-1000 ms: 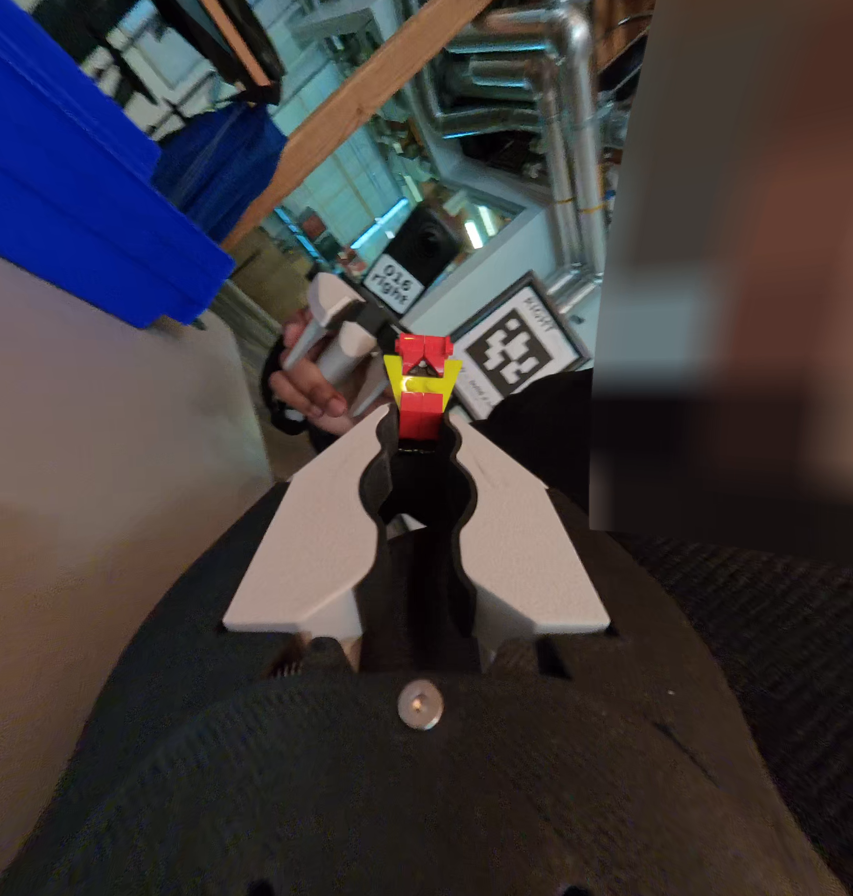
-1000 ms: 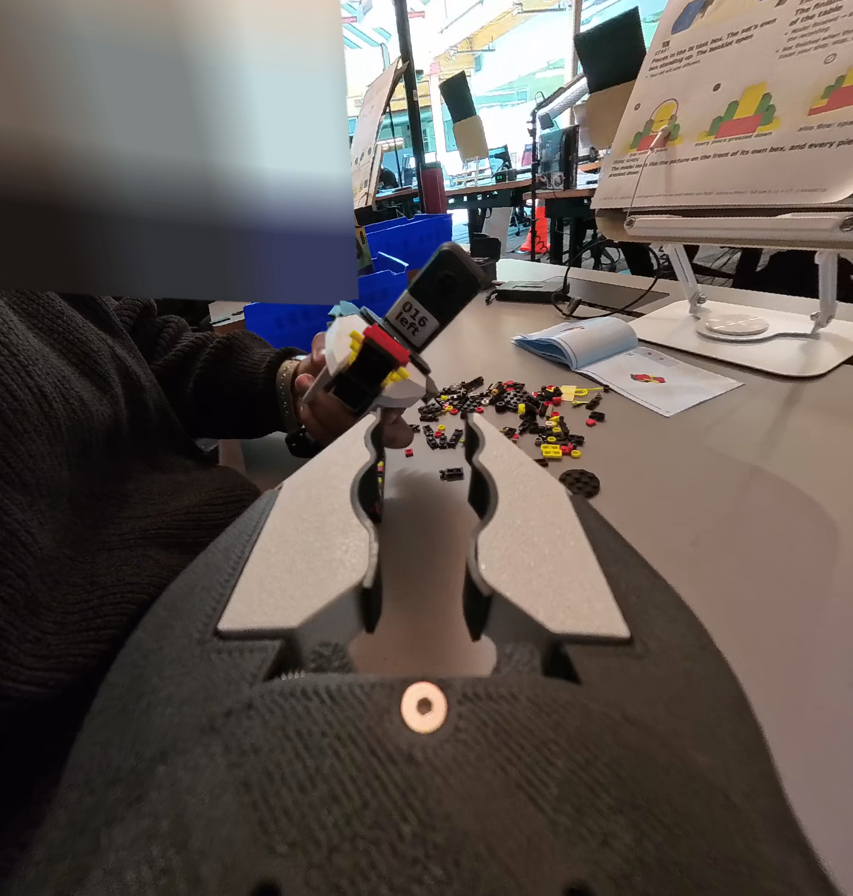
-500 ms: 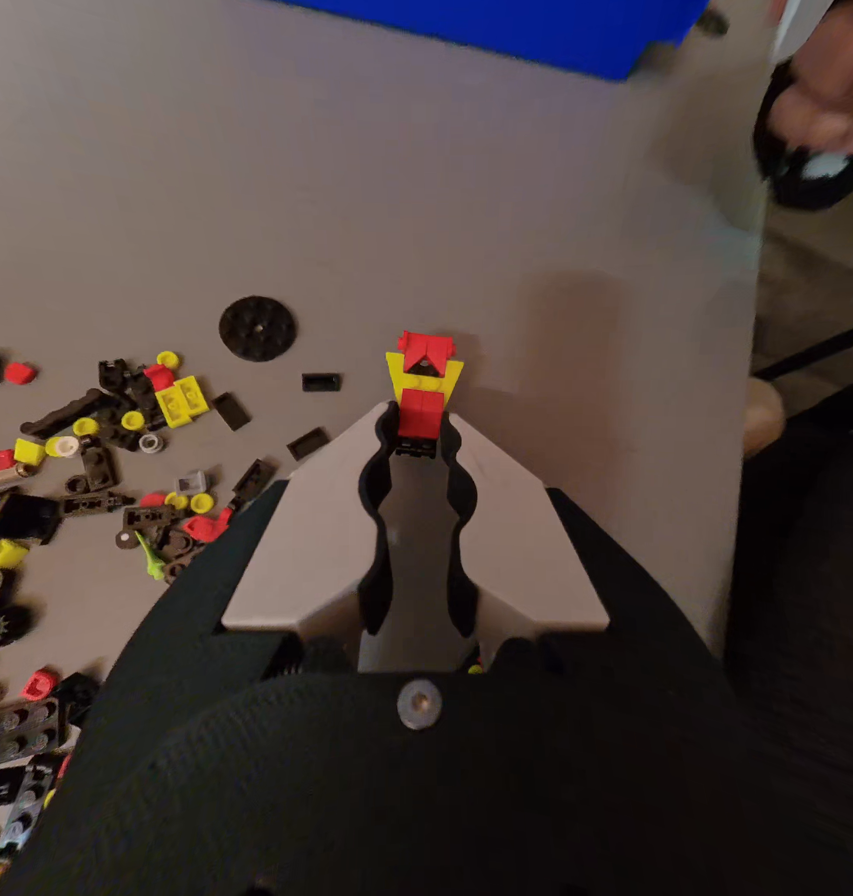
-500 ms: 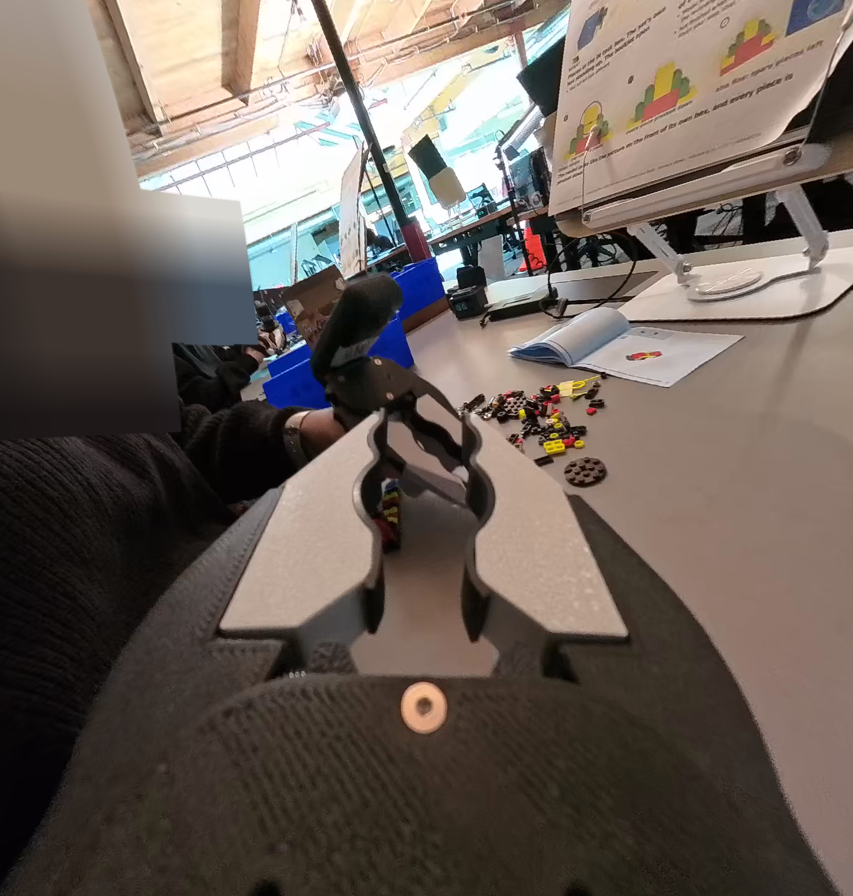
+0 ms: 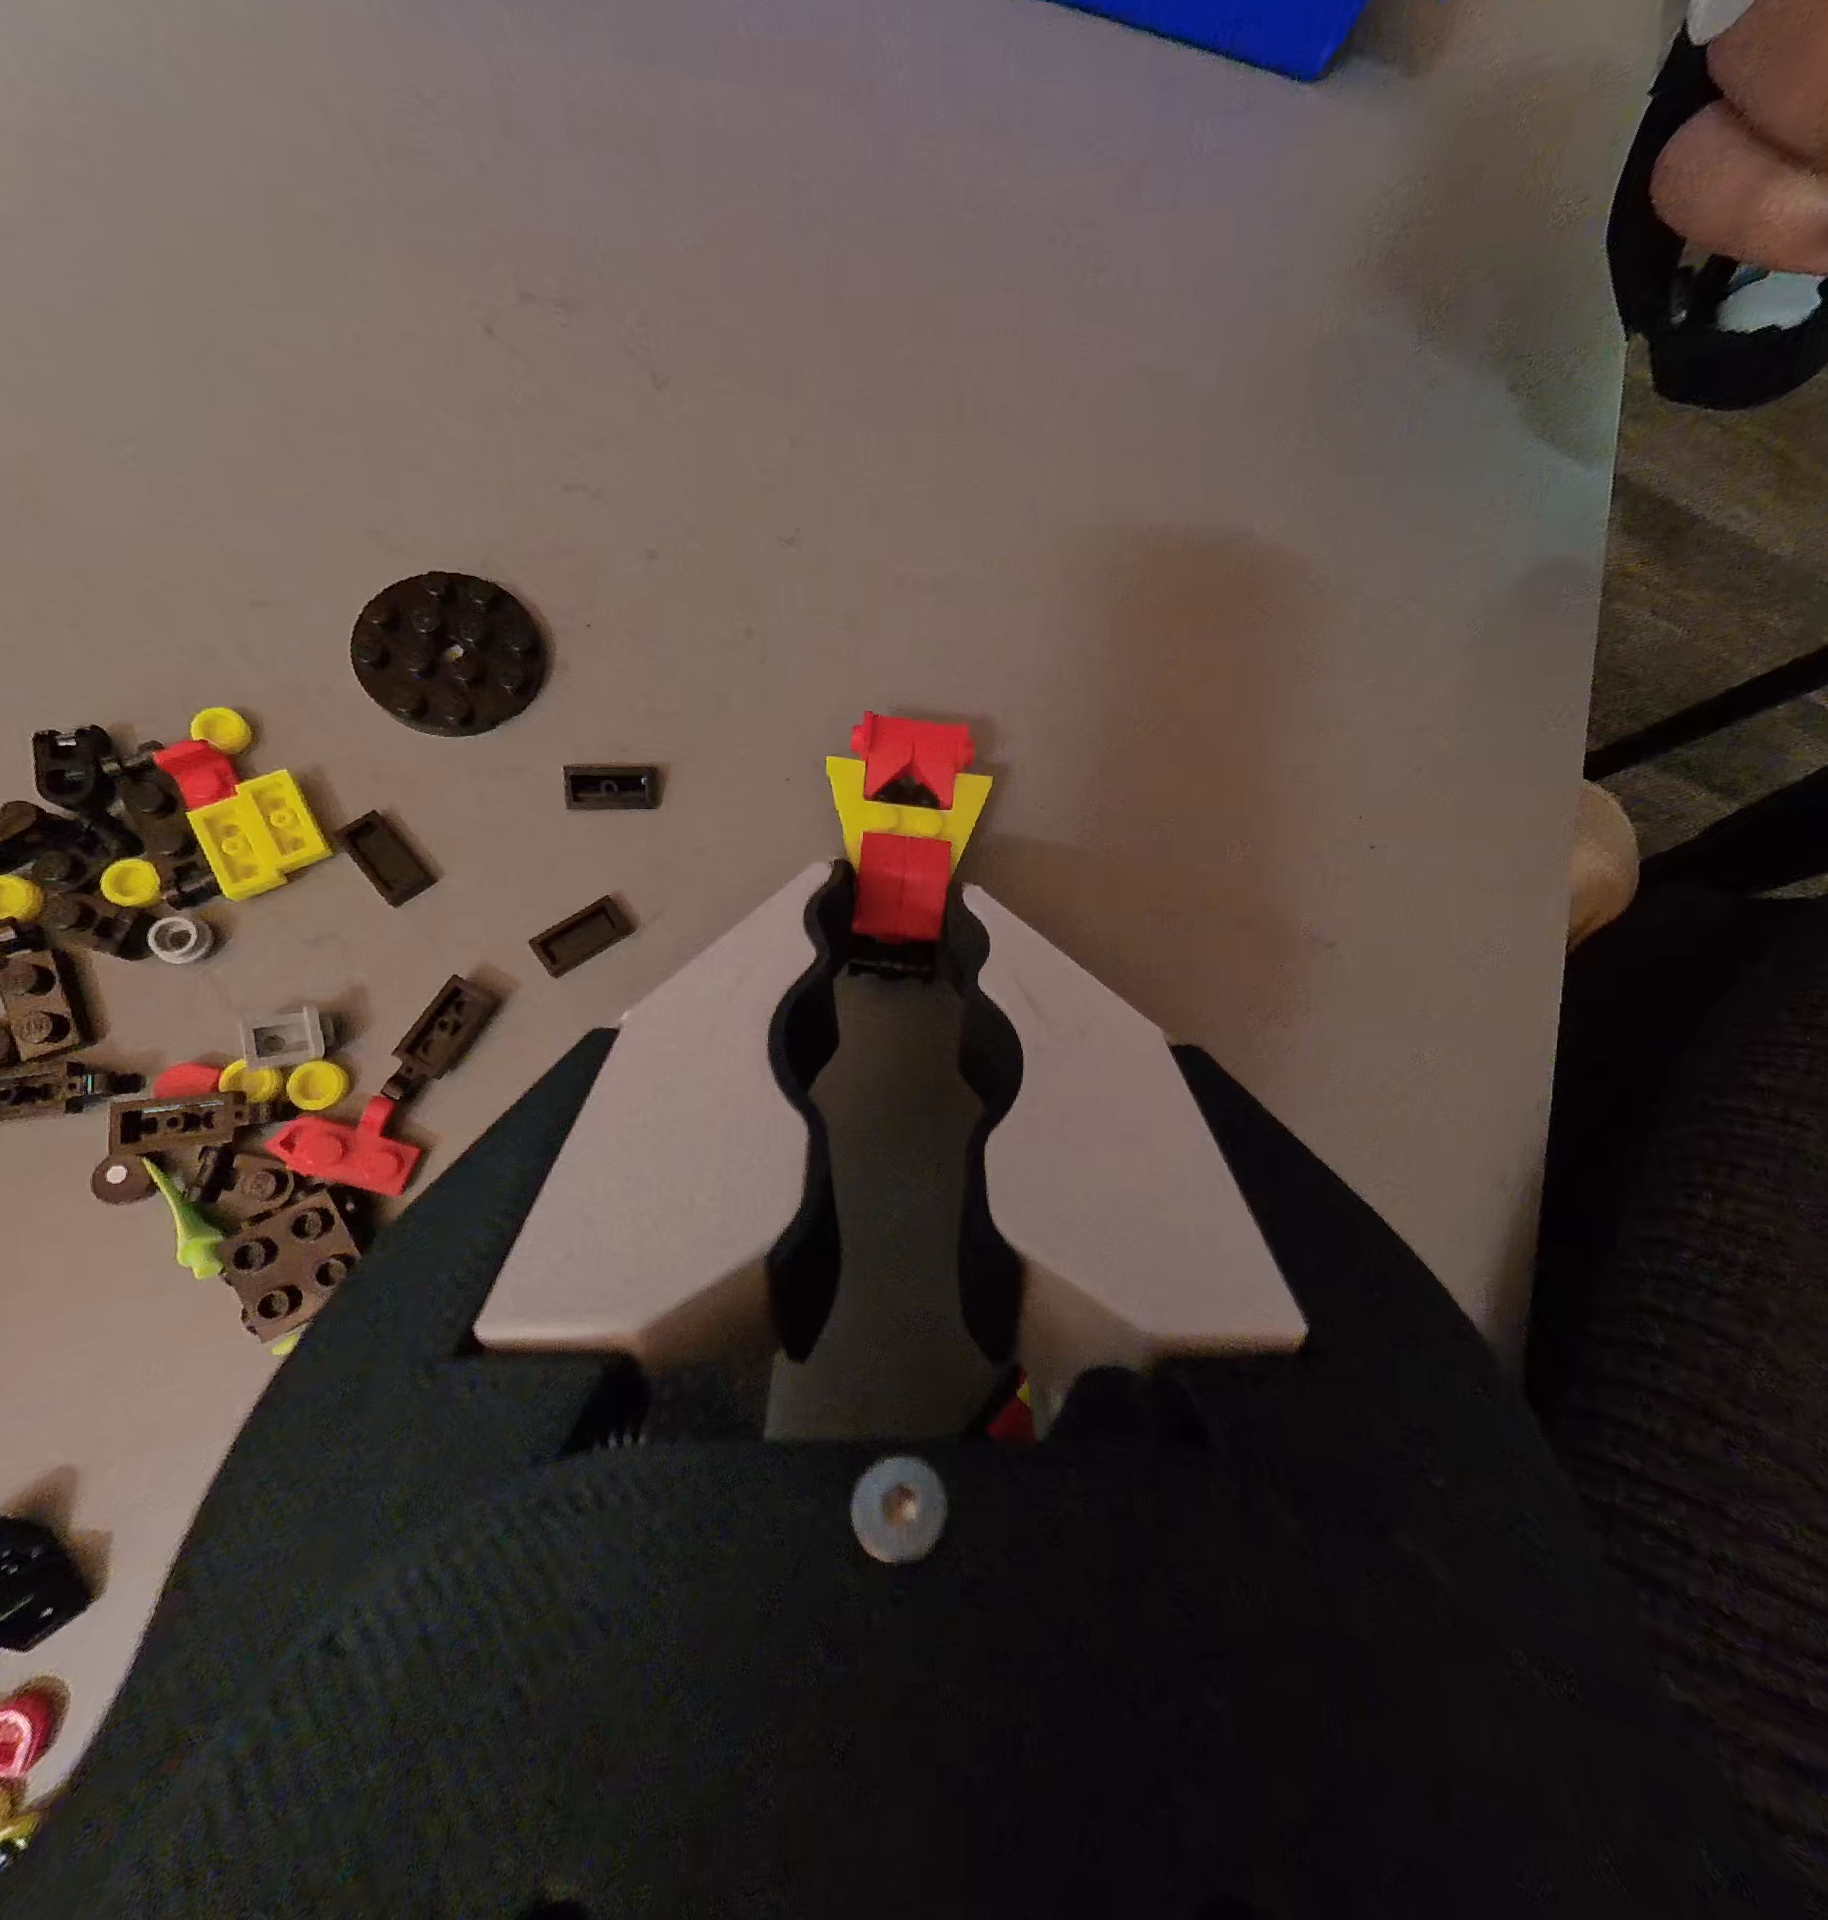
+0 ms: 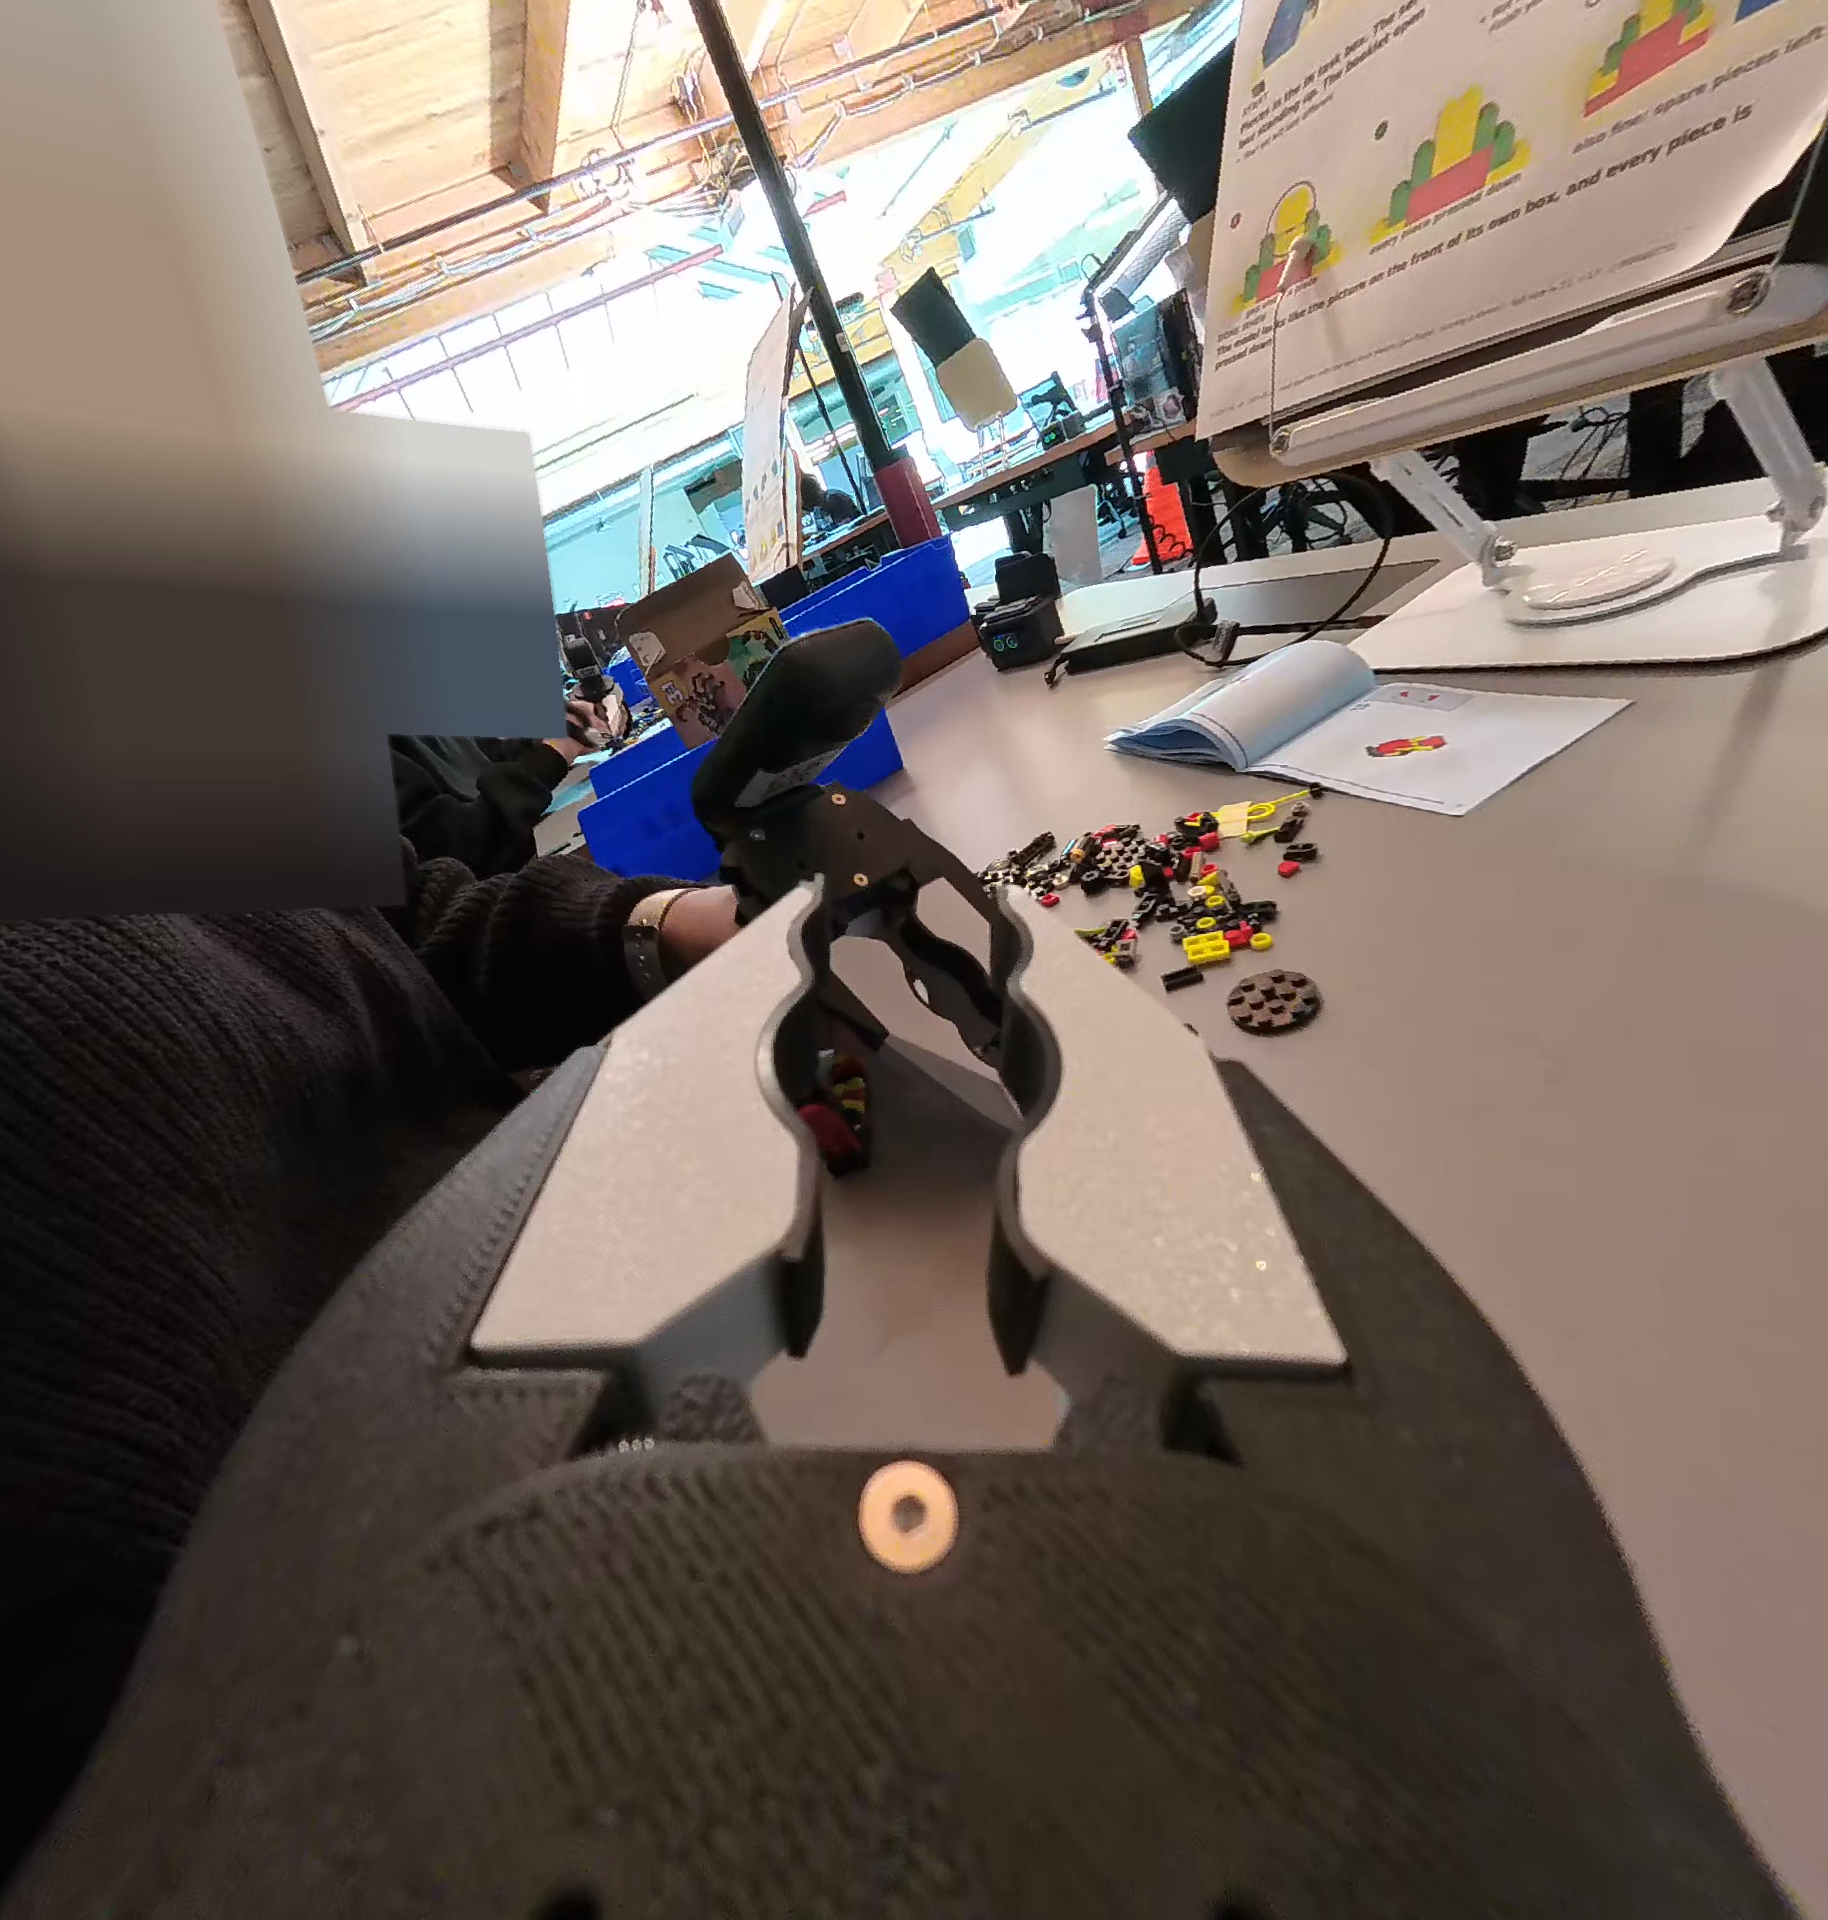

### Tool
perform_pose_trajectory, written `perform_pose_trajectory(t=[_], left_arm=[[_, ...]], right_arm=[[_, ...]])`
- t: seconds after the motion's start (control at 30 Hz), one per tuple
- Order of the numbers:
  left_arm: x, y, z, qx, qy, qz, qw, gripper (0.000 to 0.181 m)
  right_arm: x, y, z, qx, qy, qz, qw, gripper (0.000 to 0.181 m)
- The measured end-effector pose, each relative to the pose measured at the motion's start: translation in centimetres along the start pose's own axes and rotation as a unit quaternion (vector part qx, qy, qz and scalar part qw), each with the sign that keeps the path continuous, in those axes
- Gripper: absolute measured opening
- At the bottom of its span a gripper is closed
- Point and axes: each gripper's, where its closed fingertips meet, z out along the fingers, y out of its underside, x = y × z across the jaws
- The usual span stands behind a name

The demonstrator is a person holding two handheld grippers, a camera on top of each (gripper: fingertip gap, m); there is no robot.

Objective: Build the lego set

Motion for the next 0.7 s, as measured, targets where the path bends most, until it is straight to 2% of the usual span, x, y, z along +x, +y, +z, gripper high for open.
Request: perform_pose_trajectory(t=[0.7], left_arm=[[0.03, 0.11, -0.08, -0.002, 0.007, -0.005, 1.000, 0.015]], right_arm=[[-0.13, 0.29, 0.20, -0.005, -0.005, 0.006, 1.000, 0.029]])
